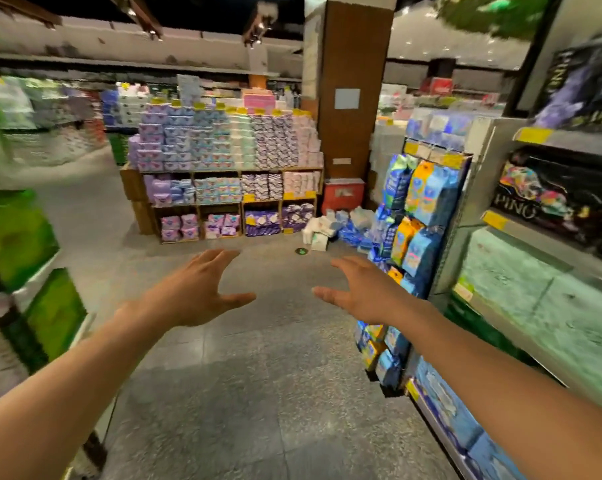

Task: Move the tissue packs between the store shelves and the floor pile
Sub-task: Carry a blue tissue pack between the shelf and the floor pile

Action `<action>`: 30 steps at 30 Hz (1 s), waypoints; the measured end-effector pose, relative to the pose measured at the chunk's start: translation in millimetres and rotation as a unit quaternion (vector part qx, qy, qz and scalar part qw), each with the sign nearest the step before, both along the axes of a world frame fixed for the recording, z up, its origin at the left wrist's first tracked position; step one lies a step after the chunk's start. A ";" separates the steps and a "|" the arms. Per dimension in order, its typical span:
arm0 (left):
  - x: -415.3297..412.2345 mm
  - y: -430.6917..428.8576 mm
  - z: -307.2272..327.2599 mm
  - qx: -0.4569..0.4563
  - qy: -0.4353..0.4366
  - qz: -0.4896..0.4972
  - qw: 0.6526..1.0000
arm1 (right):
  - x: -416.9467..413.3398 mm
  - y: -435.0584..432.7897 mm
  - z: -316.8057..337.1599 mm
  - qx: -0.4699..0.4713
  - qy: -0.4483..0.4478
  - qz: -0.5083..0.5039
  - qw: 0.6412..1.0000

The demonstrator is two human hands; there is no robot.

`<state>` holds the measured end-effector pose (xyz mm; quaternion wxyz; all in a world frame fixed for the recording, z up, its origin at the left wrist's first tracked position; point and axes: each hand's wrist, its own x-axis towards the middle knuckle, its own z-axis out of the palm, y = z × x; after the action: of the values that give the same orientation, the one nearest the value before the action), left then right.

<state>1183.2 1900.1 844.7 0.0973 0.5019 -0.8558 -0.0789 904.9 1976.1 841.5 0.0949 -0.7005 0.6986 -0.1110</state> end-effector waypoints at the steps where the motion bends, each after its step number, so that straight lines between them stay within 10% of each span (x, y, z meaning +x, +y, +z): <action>1: -18.1 -24.7 -4.3 0.005 -0.005 -0.017 1.000 | -13.8 -17.7 -5.6 0.002 -0.006 -0.009 1.000; 14: -233.9 -349.1 -32.6 -0.007 -0.016 -0.110 0.994 | -204.0 -329.7 -25.0 -0.006 0.022 -0.054 0.998; 30: -304.0 -804.1 -78.6 0.018 -0.013 -0.115 0.993 | -284.5 -767.6 -67.9 0.023 0.034 -0.080 0.996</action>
<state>879.3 1096.0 766.2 0.0676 0.4030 -0.9074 -0.0985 620.4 1208.6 773.6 0.0777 -0.6433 0.7576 -0.0782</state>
